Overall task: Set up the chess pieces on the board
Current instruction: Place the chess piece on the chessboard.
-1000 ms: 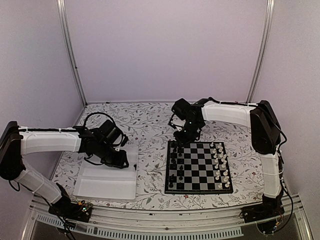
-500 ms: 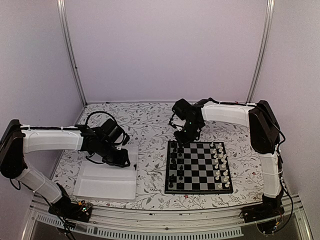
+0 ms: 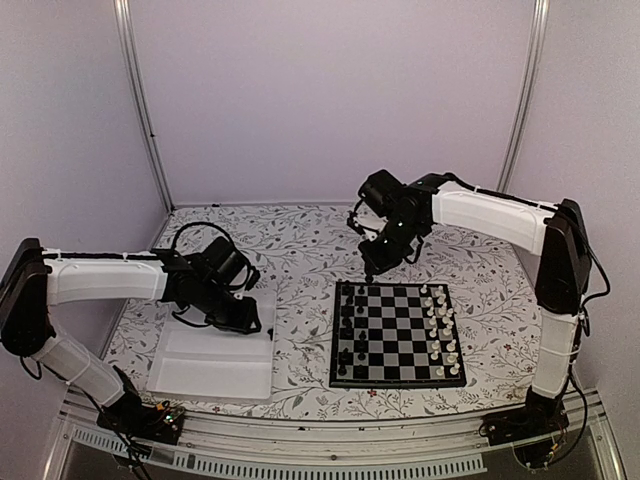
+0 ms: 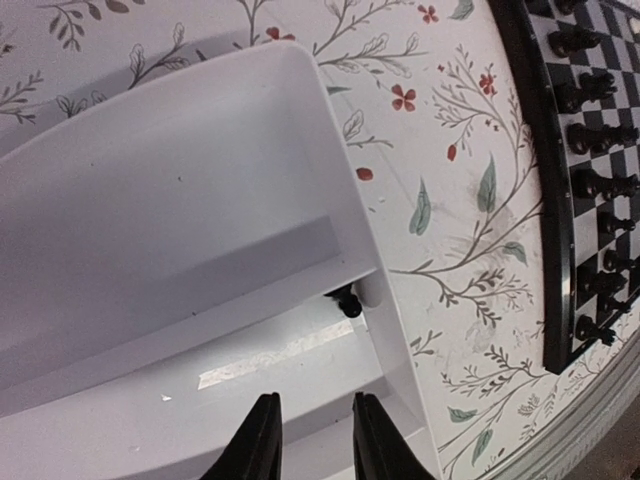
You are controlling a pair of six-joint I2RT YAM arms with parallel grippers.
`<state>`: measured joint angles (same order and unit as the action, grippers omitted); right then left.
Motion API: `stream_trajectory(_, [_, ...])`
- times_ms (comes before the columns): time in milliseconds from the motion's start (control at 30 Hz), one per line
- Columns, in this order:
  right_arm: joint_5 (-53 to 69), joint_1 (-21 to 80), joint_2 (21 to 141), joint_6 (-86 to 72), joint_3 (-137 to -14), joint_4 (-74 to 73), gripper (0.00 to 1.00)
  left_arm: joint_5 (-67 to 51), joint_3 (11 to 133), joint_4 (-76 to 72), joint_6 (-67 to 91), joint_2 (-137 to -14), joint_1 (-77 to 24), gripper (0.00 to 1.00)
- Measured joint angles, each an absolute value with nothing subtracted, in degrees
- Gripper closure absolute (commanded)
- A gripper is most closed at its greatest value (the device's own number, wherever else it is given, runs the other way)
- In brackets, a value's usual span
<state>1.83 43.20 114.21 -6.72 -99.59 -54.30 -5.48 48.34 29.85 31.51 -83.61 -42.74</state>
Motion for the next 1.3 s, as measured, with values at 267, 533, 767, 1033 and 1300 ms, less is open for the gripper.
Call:
stream_trajectory(267, [3.79, 50.19, 110.26, -6.66, -96.14, -55.24, 1.00, -5.34, 48.80, 29.74, 31.51, -83.61, -42.74, 0.72])
stream_trajectory(533, [6.72, 57.10, 110.26, -7.40, -93.67, -55.92, 1.00, -5.30, 48.82, 29.74, 31.53, -83.61, -42.74, 0.72])
stream_trajectory(767, [7.33, 57.39, 110.56, -7.77, -92.73, -55.64, 1.00, -5.23, 48.82, 29.69, 31.55, -83.59, -42.74, 0.71])
stream_trajectory(1033, [7.27, 57.39, 112.27, -7.73, -92.71, -54.98, 1.00, -5.06, 48.80, 29.71, 31.66, -83.48, -42.74, 0.72])
stream_trajectory(1300, [6.70, 57.39, 114.50, -7.66, -92.71, -54.39, 0.99, -4.89, 48.80, 29.71, 32.05, -82.98, -42.74, 0.71])
